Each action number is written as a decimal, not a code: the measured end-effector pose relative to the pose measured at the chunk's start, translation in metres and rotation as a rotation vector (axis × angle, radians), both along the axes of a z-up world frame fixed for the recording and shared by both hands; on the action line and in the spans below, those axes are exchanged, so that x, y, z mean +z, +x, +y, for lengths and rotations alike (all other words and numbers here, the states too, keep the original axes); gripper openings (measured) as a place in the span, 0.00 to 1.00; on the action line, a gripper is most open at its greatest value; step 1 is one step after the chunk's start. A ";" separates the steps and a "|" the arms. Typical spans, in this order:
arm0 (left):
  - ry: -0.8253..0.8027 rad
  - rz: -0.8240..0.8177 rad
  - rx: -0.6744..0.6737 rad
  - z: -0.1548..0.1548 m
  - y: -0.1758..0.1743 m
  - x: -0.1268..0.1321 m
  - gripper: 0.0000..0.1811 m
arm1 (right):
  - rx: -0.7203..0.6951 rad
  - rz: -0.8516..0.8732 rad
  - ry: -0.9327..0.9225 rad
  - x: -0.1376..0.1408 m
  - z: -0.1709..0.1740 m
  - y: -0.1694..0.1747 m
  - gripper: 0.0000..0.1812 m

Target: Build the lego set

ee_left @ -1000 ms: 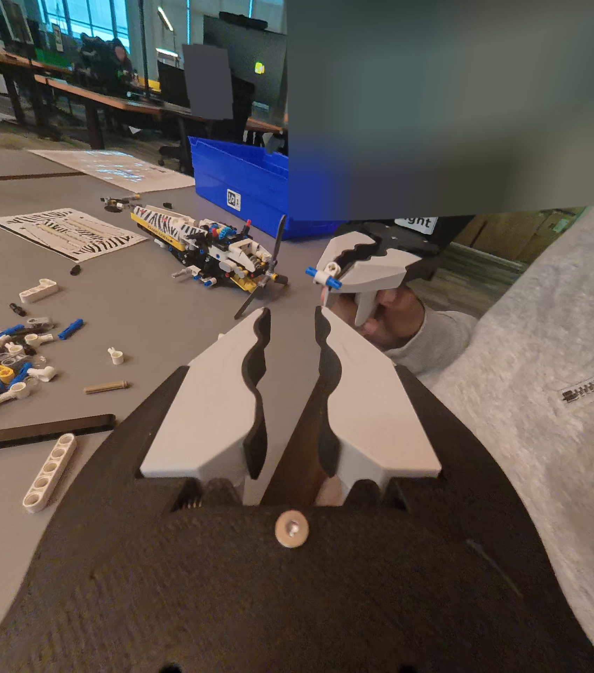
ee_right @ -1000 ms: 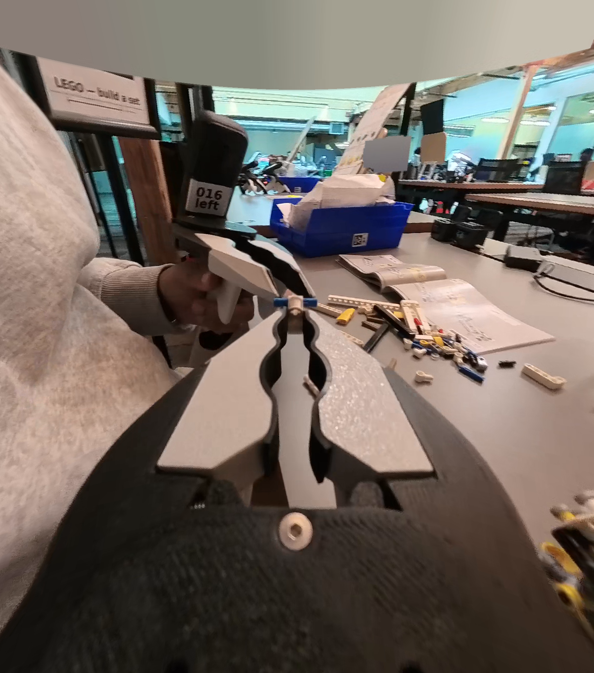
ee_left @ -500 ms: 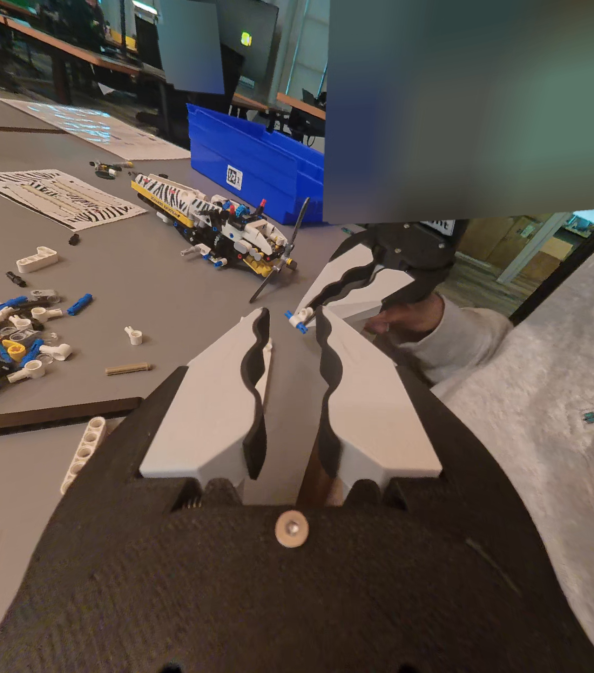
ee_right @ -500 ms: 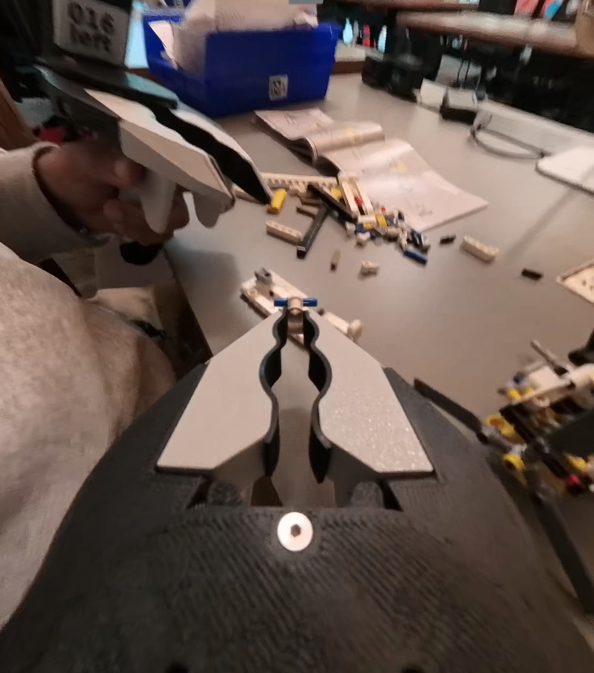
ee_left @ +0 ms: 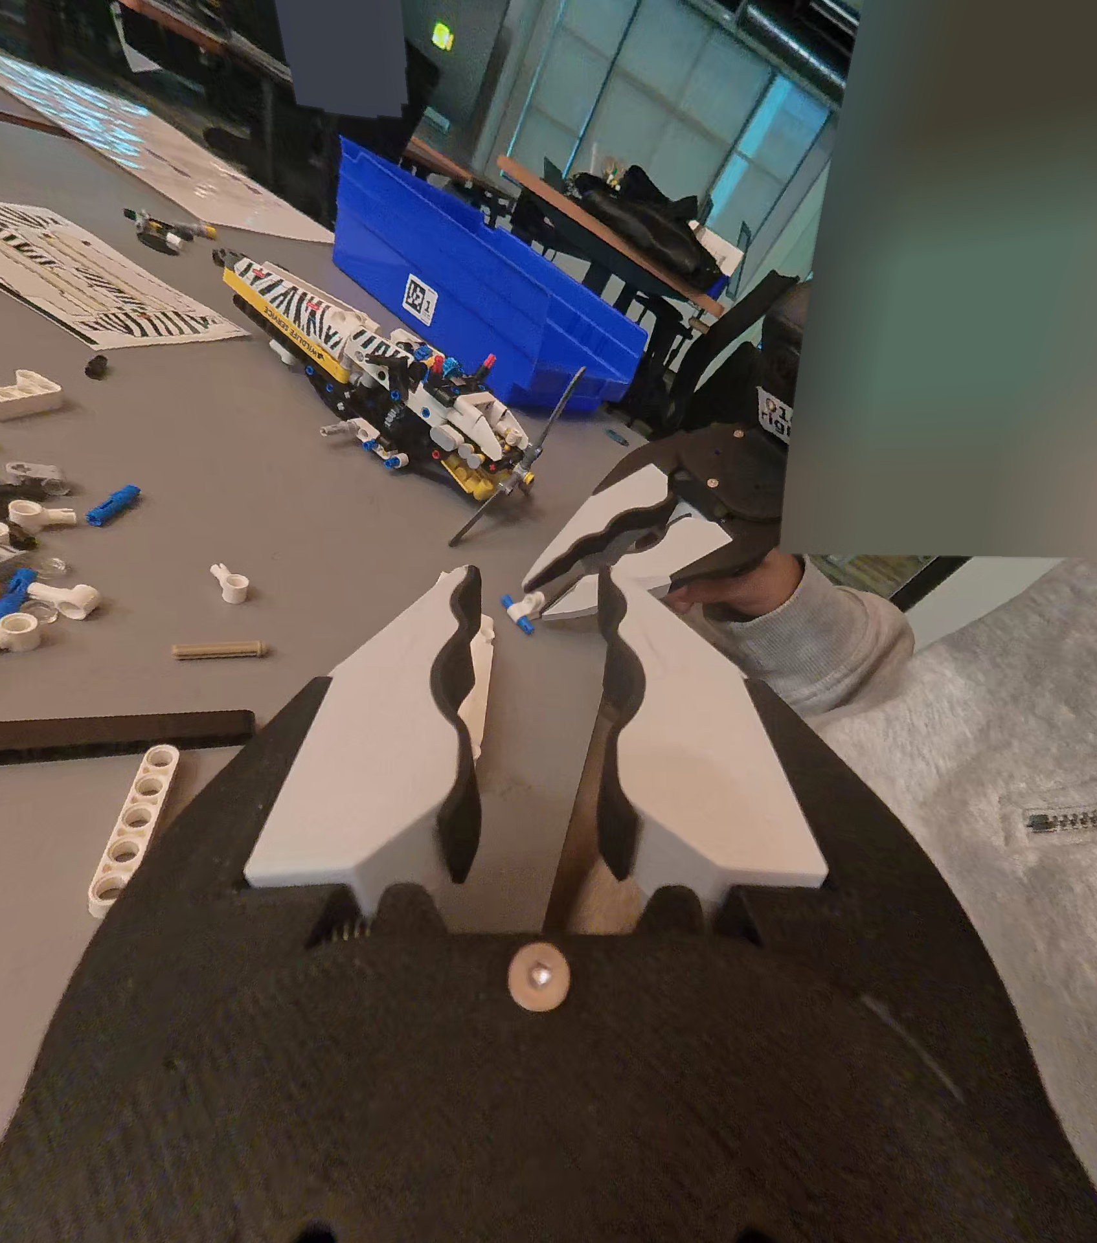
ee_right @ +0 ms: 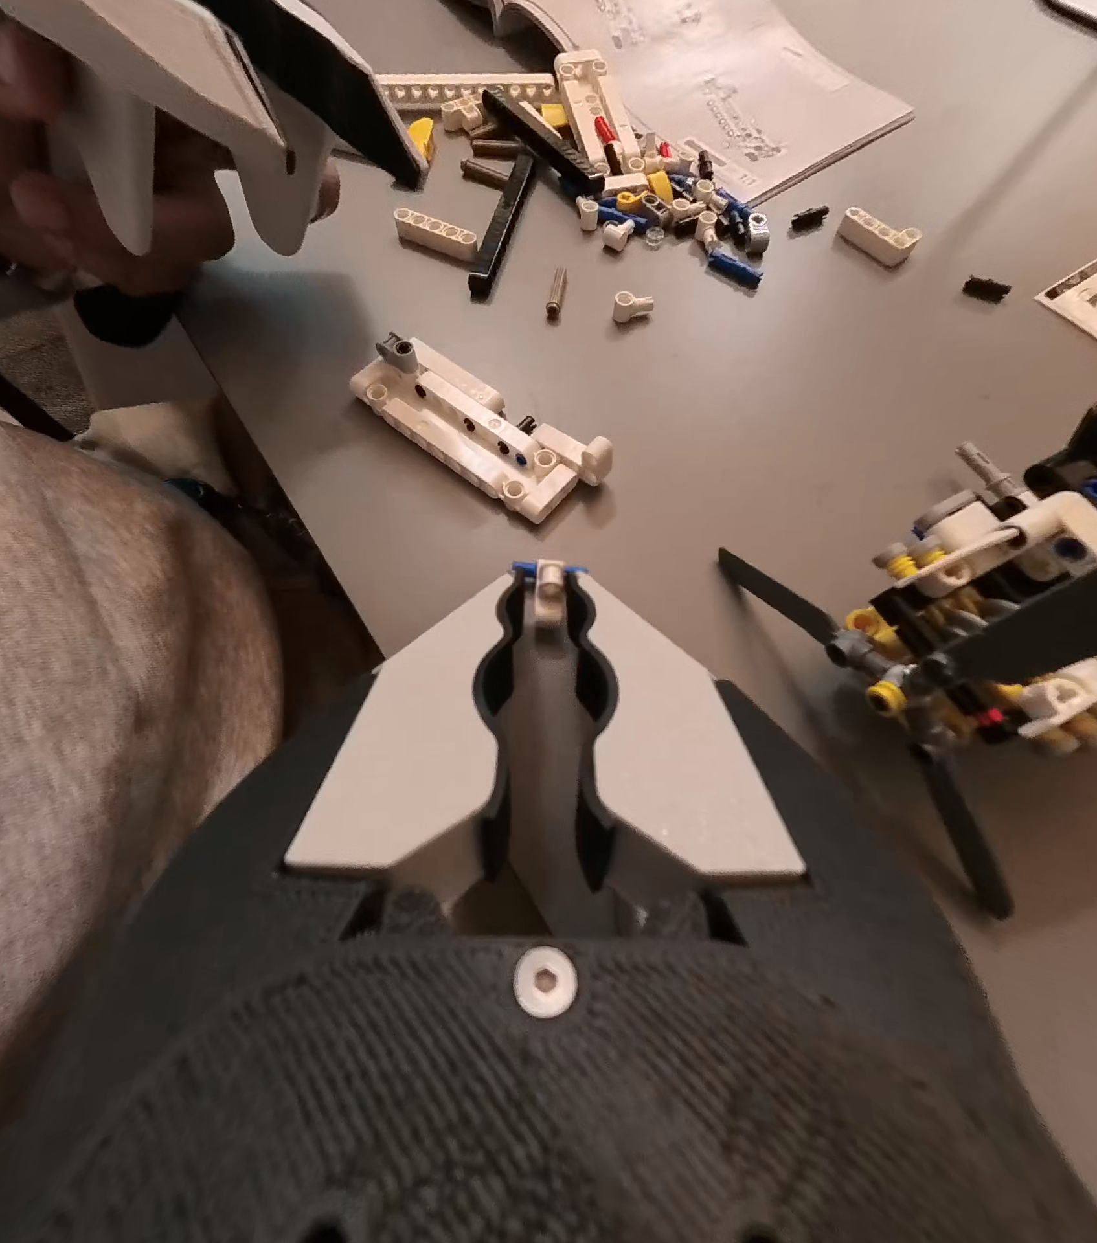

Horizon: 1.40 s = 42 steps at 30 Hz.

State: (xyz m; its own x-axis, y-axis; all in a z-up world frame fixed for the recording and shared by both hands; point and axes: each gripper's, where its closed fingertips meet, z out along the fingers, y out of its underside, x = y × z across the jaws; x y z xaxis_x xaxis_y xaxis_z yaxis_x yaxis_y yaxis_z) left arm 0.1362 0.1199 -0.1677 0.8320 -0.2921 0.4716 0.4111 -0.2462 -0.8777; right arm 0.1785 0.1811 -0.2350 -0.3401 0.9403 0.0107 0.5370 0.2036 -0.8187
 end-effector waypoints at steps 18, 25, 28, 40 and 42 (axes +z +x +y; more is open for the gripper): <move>-0.052 0.042 0.017 0.005 0.004 -0.009 0.19 | -0.059 0.027 -0.001 0.006 -0.028 0.008 0.03; -0.177 0.186 0.016 0.010 0.010 -0.031 0.23 | -0.197 -0.047 0.003 -0.008 0.003 0.006 0.11; -0.207 0.150 0.007 0.012 0.008 -0.033 0.23 | -0.214 -0.055 0.014 -0.009 0.010 0.006 0.14; -0.236 0.200 -0.016 0.025 0.006 -0.033 0.28 | -0.172 -0.037 -0.027 -0.007 0.011 -0.004 0.11; -0.256 0.236 -0.029 0.030 0.005 -0.034 0.30 | -0.139 -0.054 -0.049 -0.007 0.010 -0.005 0.11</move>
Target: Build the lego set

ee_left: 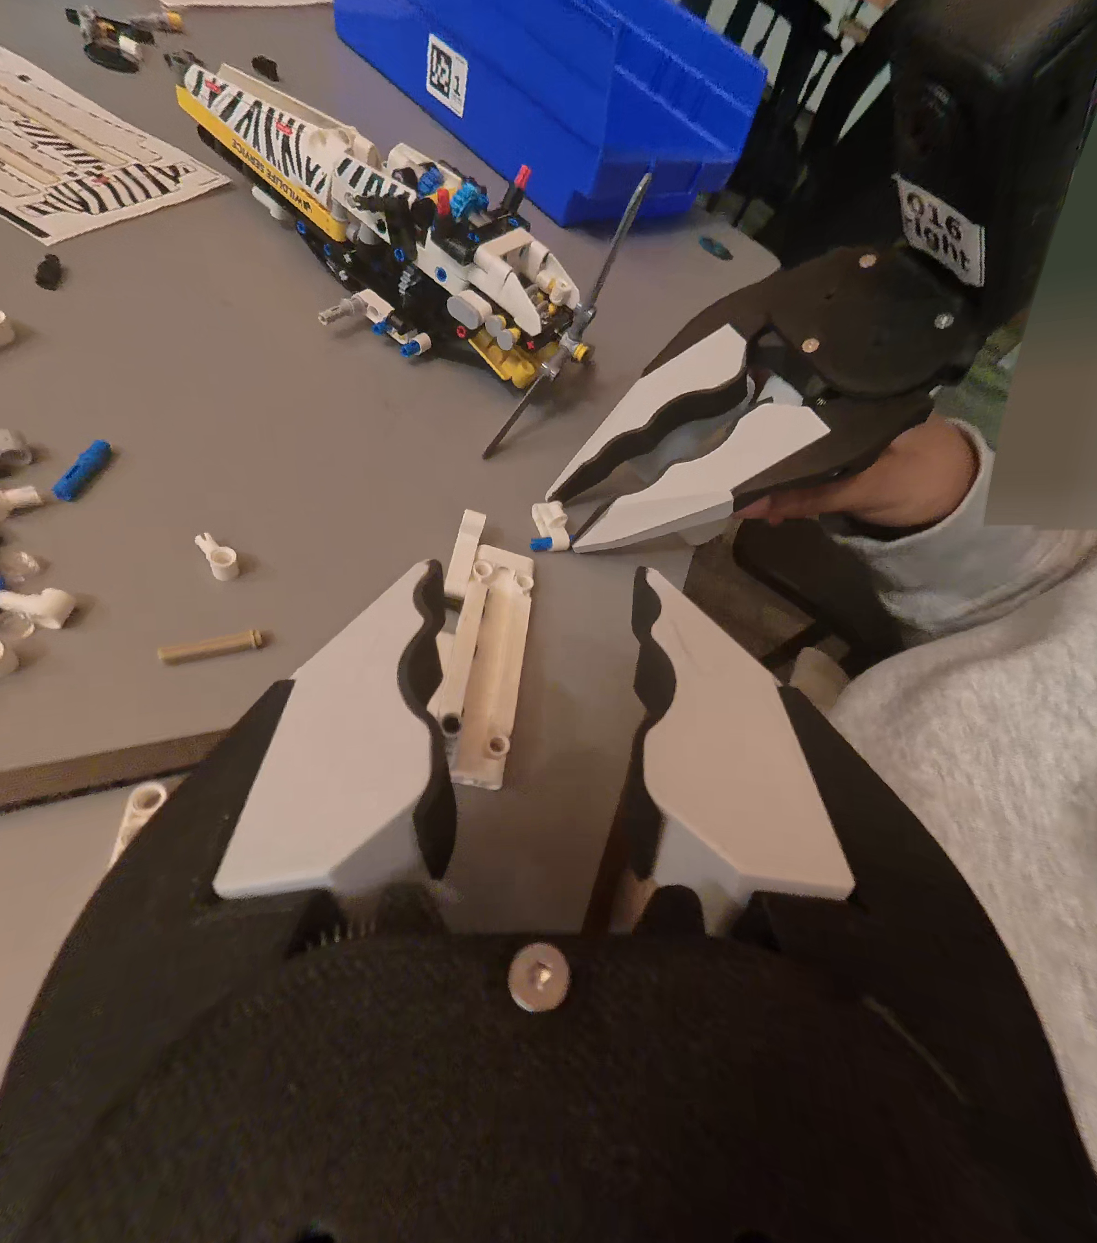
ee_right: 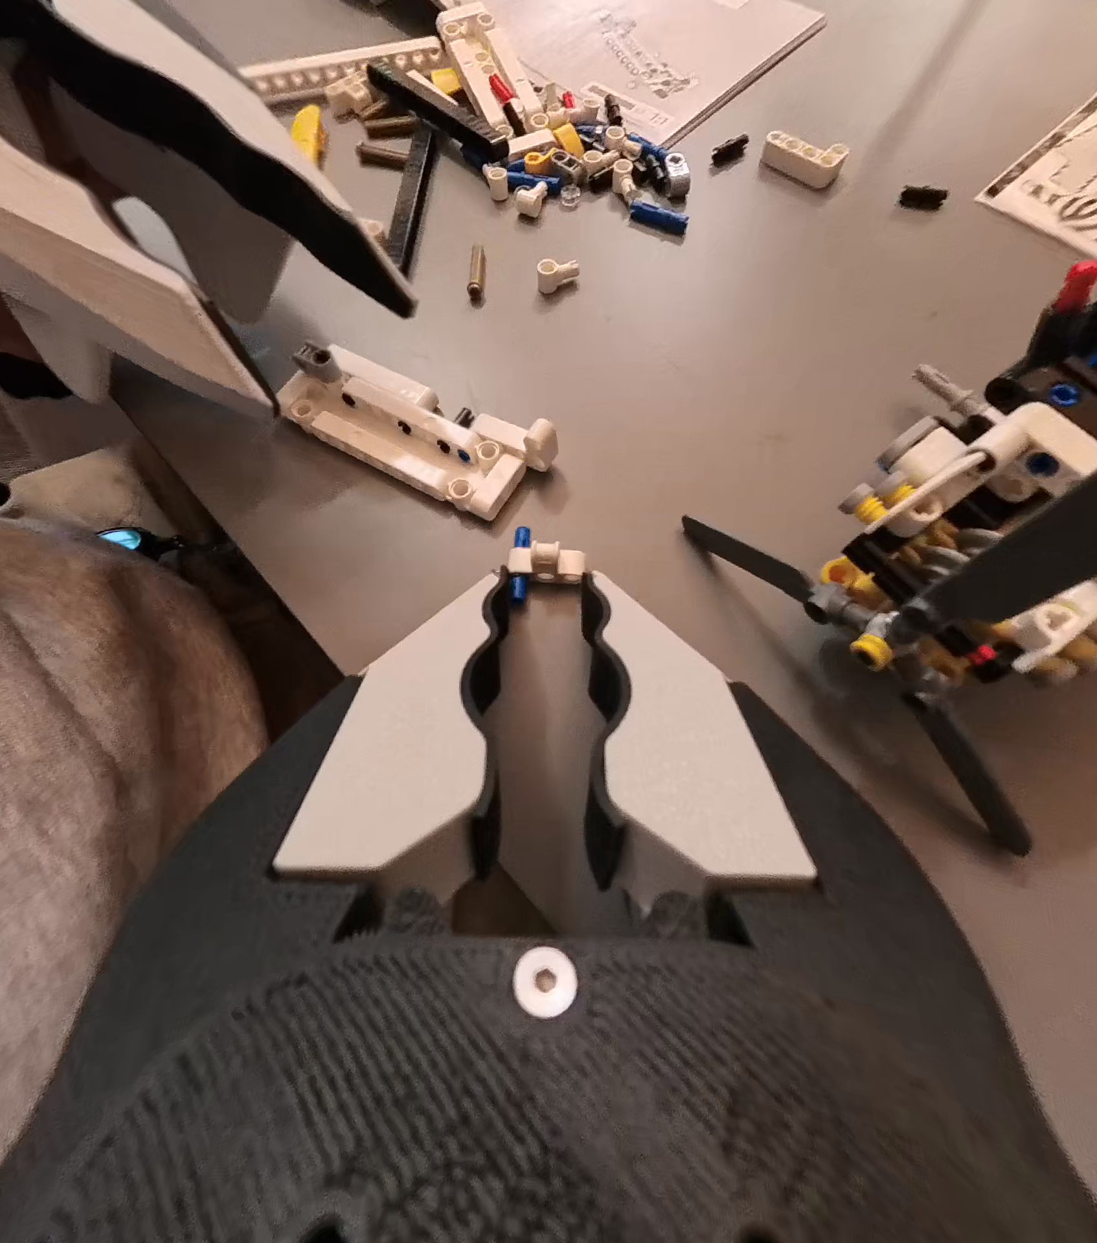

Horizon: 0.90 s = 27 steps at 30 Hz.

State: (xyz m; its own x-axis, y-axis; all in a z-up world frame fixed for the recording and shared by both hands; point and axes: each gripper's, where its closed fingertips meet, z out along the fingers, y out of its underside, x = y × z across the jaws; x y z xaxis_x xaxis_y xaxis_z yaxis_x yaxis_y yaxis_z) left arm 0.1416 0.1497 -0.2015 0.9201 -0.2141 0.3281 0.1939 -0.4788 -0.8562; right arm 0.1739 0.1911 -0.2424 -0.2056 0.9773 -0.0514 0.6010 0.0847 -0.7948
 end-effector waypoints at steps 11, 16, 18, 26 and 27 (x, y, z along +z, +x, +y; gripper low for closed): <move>-0.272 0.291 -0.129 0.023 -0.003 -0.041 0.30 | 0.193 -0.021 0.021 -0.001 -0.006 -0.003 0.02; -0.288 0.326 -0.130 0.025 -0.006 -0.045 0.21 | 0.194 0.003 -0.005 0.000 -0.006 -0.001 0.06; -0.291 0.341 -0.140 0.025 -0.008 -0.045 0.18 | 0.184 0.013 -0.011 0.001 -0.004 0.000 0.07; -0.274 0.401 -0.265 0.021 -0.007 -0.046 0.18 | 0.218 0.030 0.008 0.001 -0.011 0.001 0.07; -0.273 0.405 -0.279 0.021 -0.007 -0.046 0.18 | 0.230 0.030 0.002 0.002 -0.015 0.001 0.09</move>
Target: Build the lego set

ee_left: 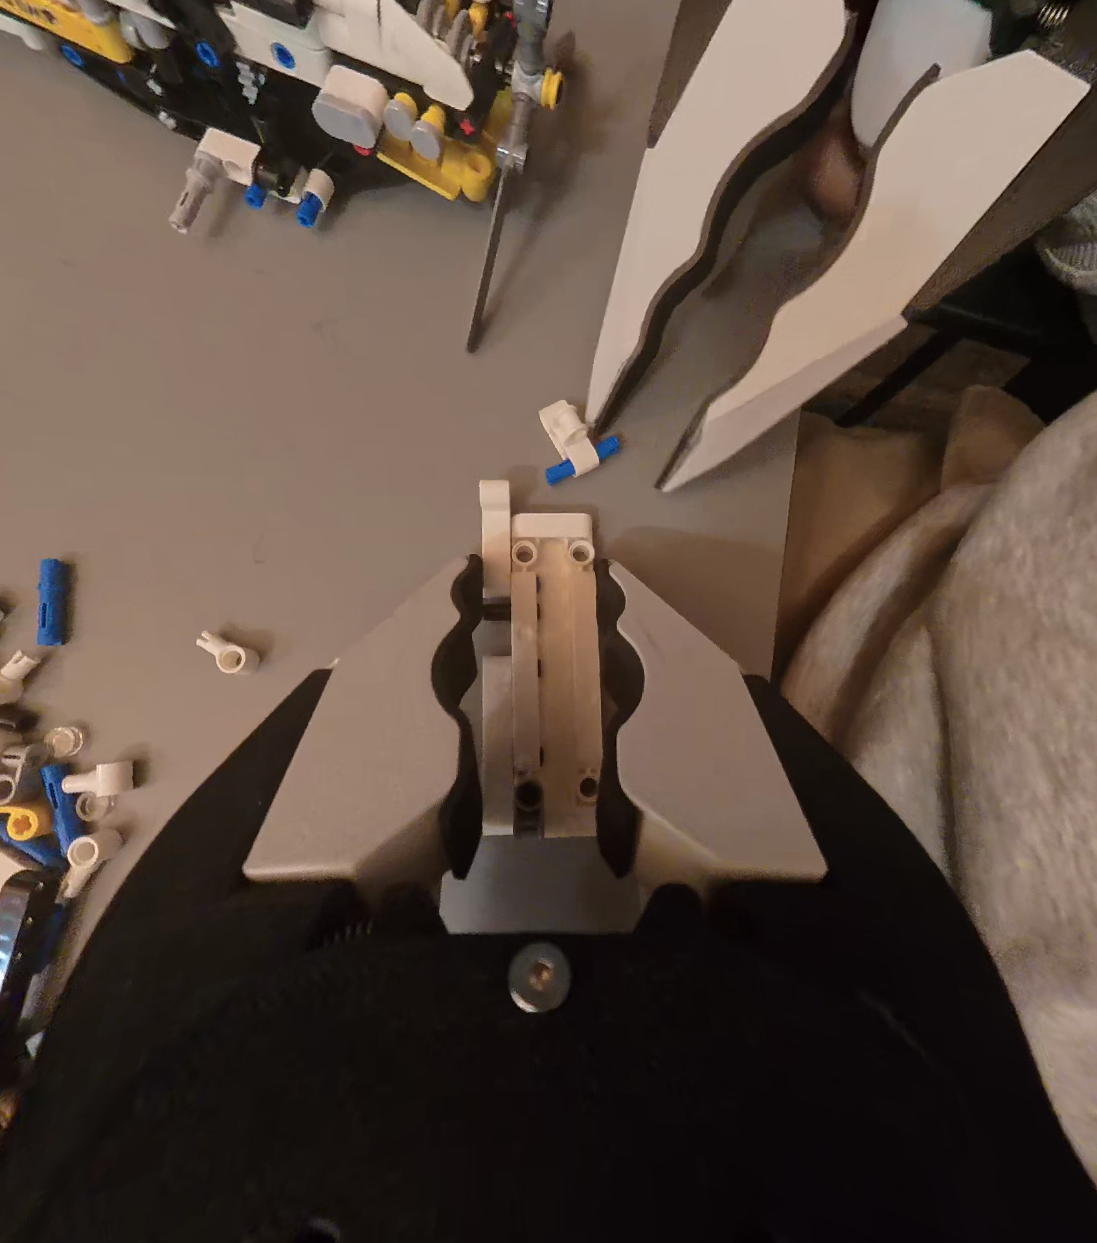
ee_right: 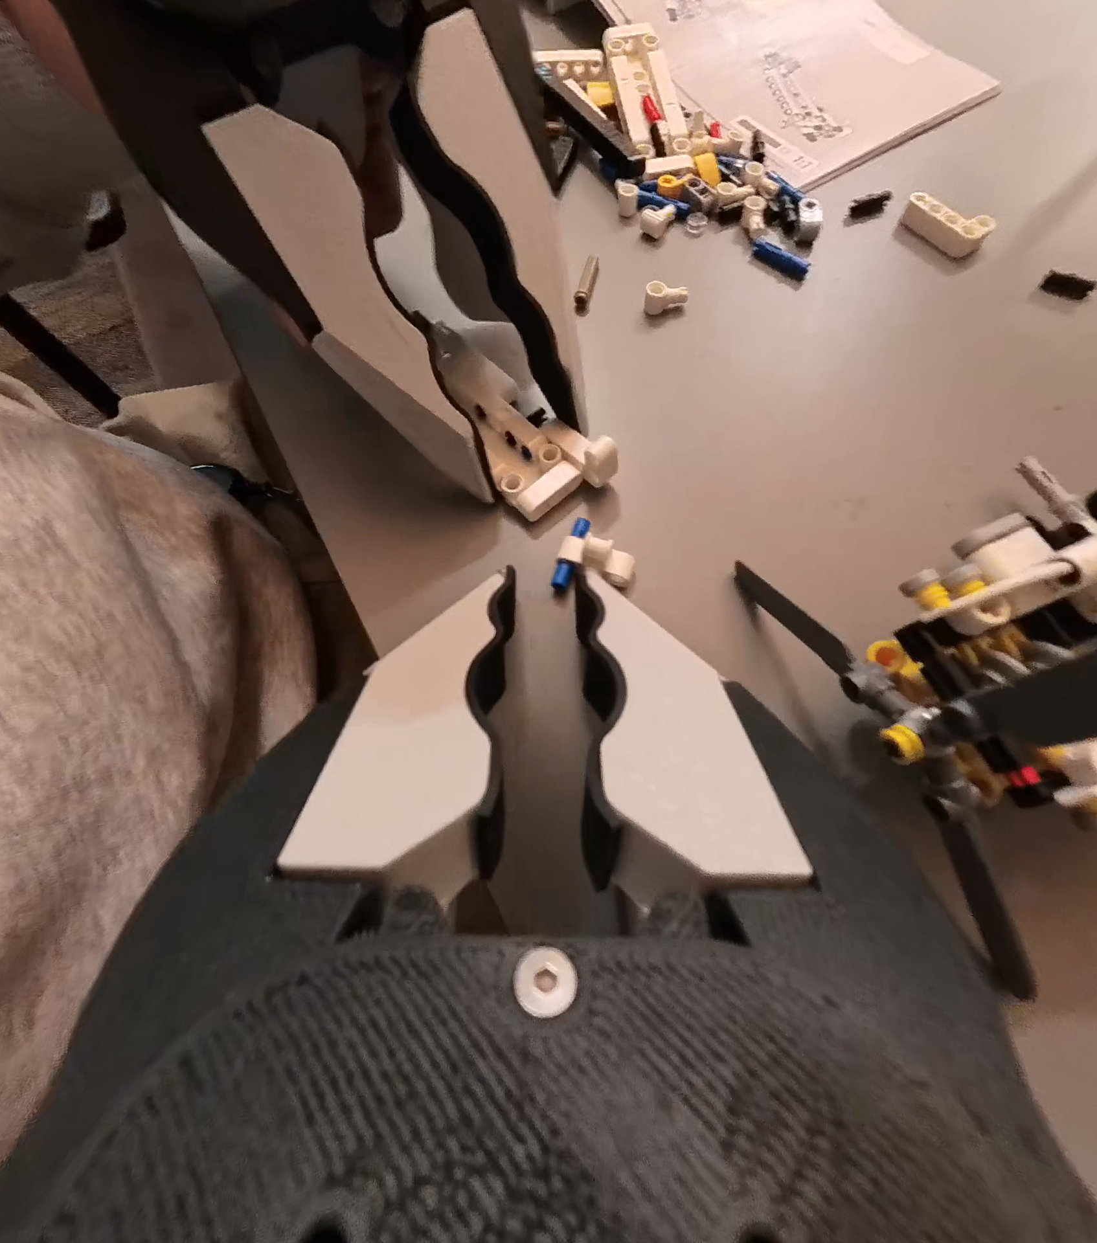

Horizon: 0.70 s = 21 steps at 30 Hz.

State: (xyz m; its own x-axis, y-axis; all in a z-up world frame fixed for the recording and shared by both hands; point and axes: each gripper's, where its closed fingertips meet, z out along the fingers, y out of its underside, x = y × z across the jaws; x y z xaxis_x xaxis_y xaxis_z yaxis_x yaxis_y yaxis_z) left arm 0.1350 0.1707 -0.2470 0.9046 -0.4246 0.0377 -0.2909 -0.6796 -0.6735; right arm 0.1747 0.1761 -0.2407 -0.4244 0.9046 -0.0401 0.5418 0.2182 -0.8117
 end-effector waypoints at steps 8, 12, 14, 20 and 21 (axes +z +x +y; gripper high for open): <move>-0.007 -0.008 -0.072 -0.002 0.001 0.000 0.18 | -0.038 -0.001 0.050 -0.002 0.000 -0.008 0.07; 0.005 -0.018 -0.069 -0.002 0.002 0.000 0.18 | -0.048 -0.005 0.005 -0.001 0.004 -0.008 0.02; 0.010 -0.023 -0.066 -0.002 0.002 0.000 0.18 | -0.051 -0.010 -0.011 -0.001 0.004 -0.008 0.02; 0.029 -0.018 -0.081 -0.002 0.002 0.000 0.18 | -0.048 -0.011 -0.006 -0.001 0.005 -0.008 0.02; 0.037 -0.013 -0.094 -0.003 0.002 0.001 0.18 | -0.025 -0.015 -0.006 -0.001 0.002 -0.006 0.02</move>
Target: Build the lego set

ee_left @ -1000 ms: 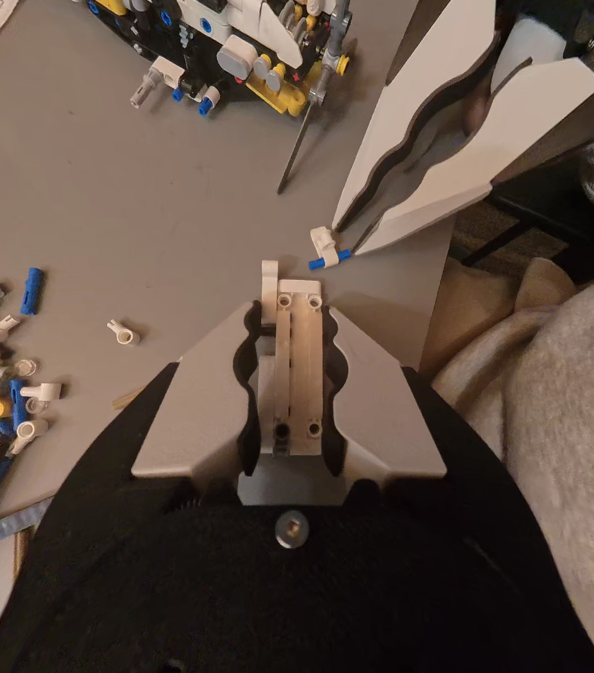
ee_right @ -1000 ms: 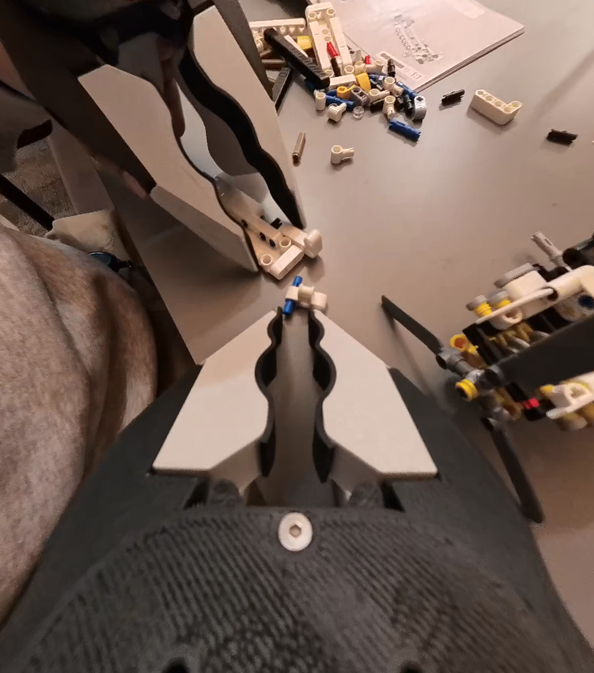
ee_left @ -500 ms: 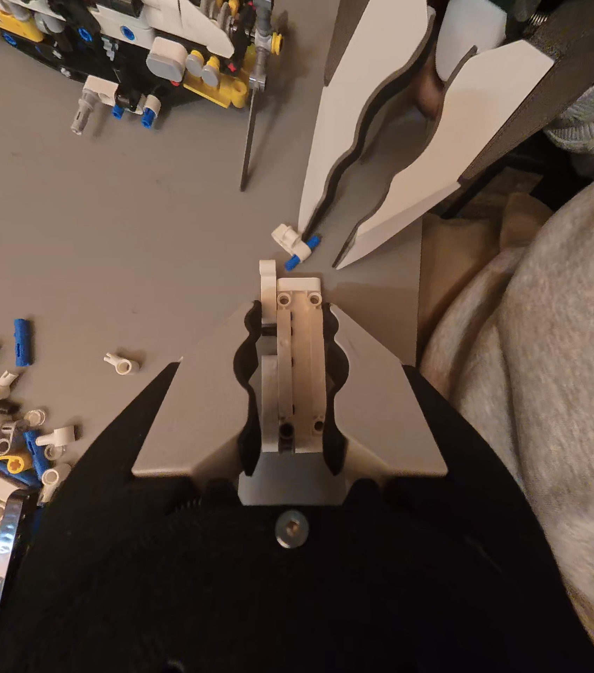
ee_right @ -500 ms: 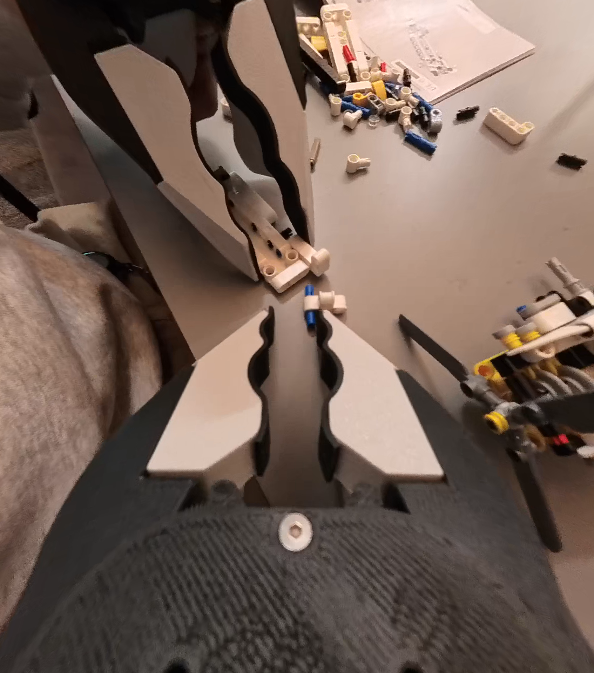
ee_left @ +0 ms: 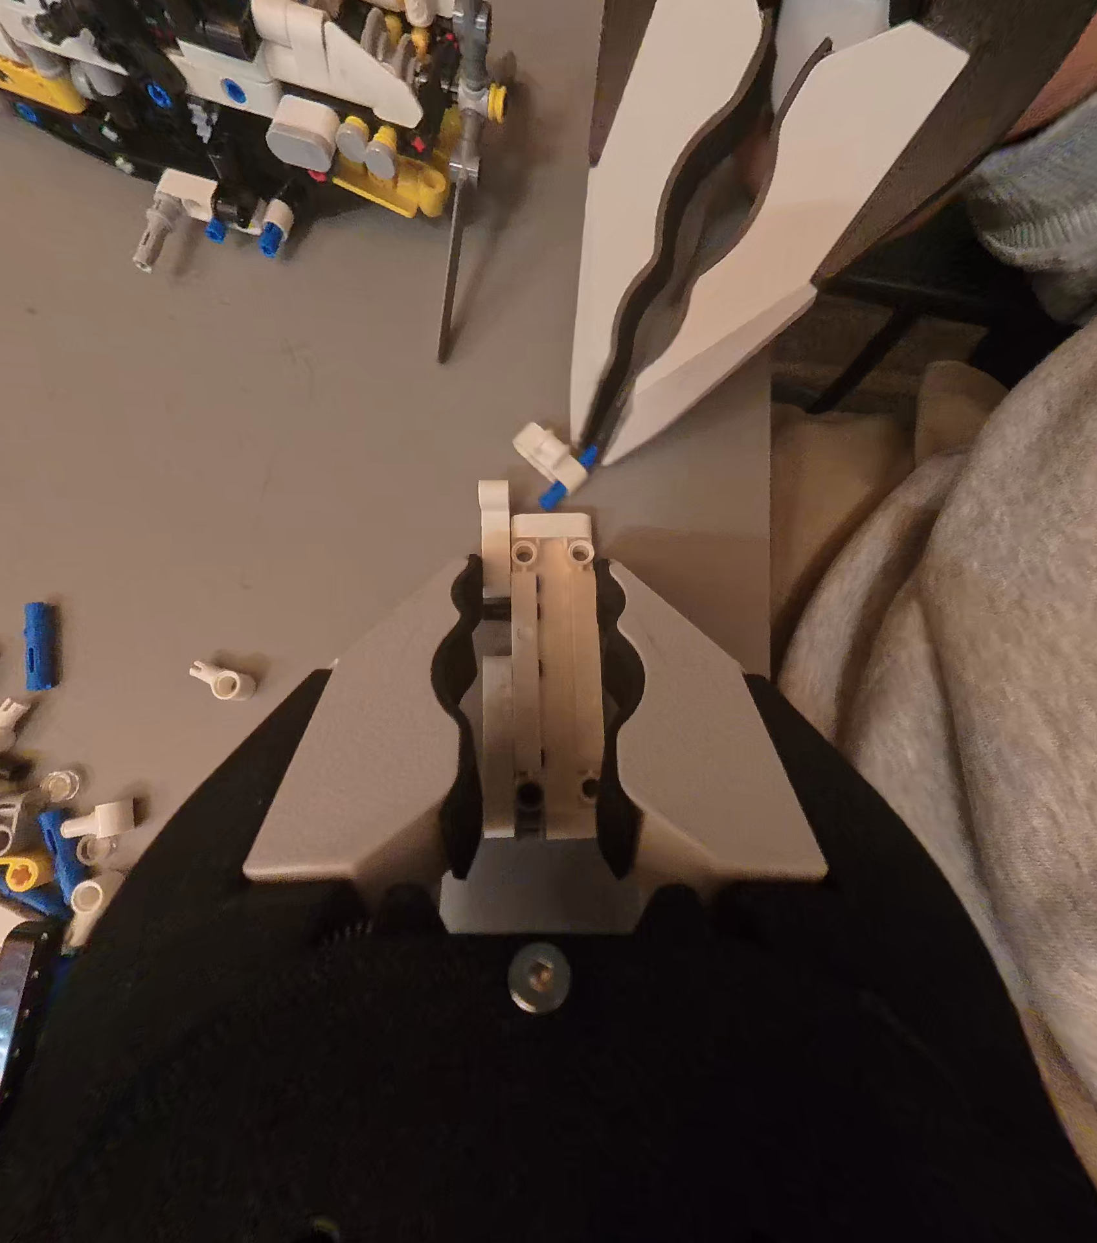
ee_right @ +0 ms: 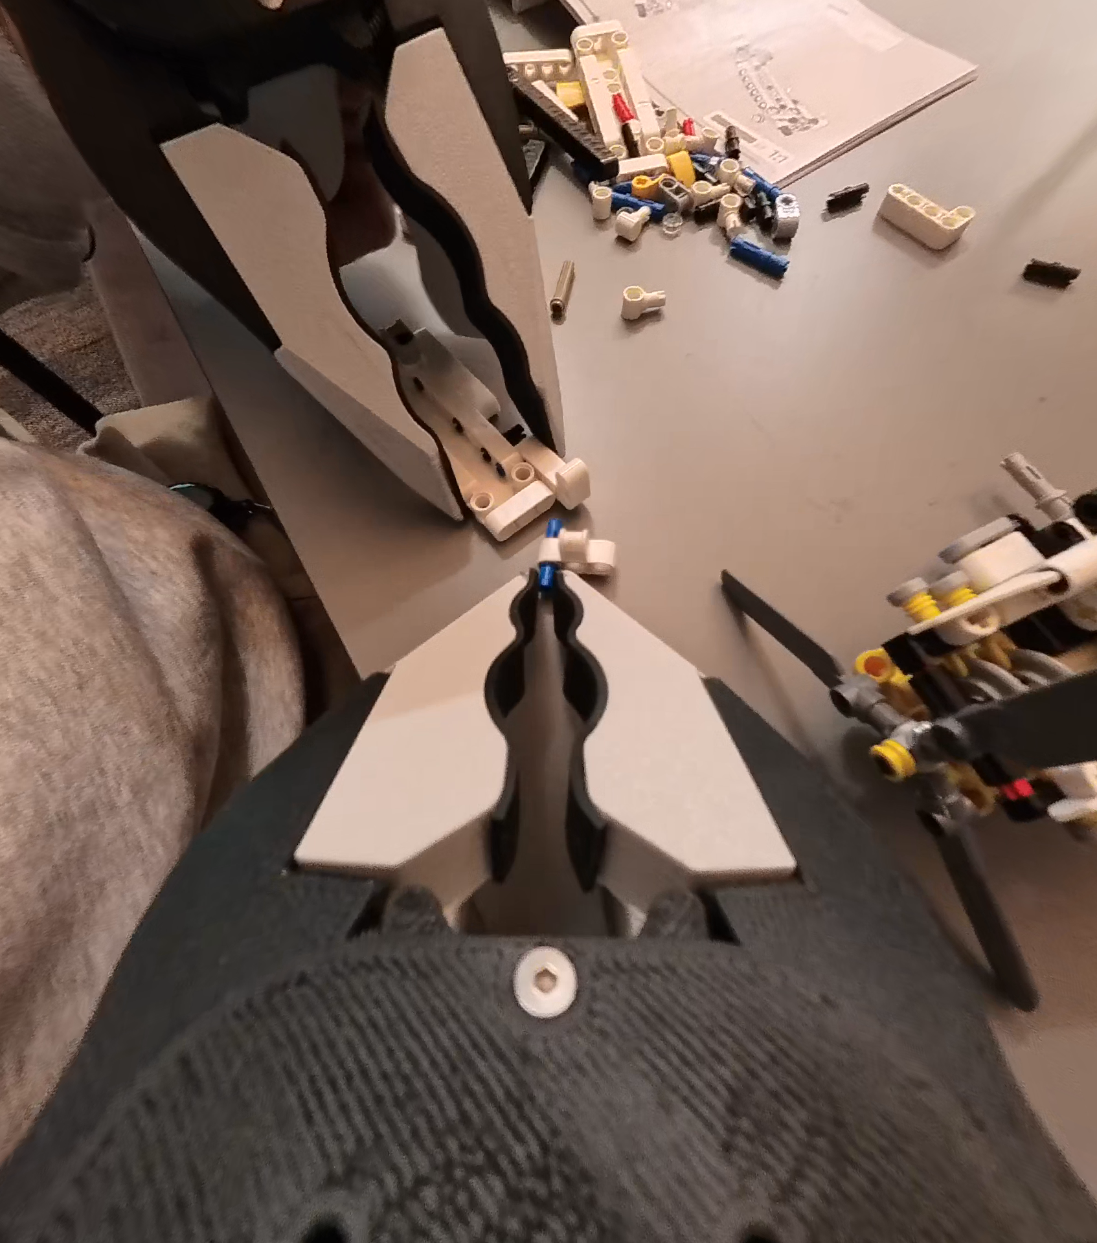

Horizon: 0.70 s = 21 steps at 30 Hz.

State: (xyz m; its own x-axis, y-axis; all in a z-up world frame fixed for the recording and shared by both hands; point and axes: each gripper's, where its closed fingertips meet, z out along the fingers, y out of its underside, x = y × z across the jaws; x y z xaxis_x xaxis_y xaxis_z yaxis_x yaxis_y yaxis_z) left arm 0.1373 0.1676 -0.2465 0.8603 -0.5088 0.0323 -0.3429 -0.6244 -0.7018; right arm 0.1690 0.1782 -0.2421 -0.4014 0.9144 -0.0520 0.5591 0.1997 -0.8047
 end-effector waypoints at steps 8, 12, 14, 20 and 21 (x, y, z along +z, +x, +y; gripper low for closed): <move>0.000 -0.027 -0.129 -0.013 0.014 0.000 0.18 | 0.197 -0.015 -0.005 -0.001 -0.018 0.019 0.02; 0.003 -0.020 -0.175 -0.015 0.018 0.000 0.18 | 0.246 -0.028 -0.028 0.000 -0.022 0.024 0.01; -0.001 -0.025 -0.189 -0.016 0.020 0.000 0.18 | 0.275 -0.038 -0.030 -0.001 -0.025 0.027 0.02; -0.007 -0.033 -0.227 -0.019 0.027 -0.001 0.18 | 0.303 -0.067 -0.056 -0.001 -0.027 0.029 0.01; -0.009 -0.035 -0.235 -0.020 0.029 -0.001 0.18 | 0.313 -0.074 -0.060 -0.001 -0.028 0.030 0.02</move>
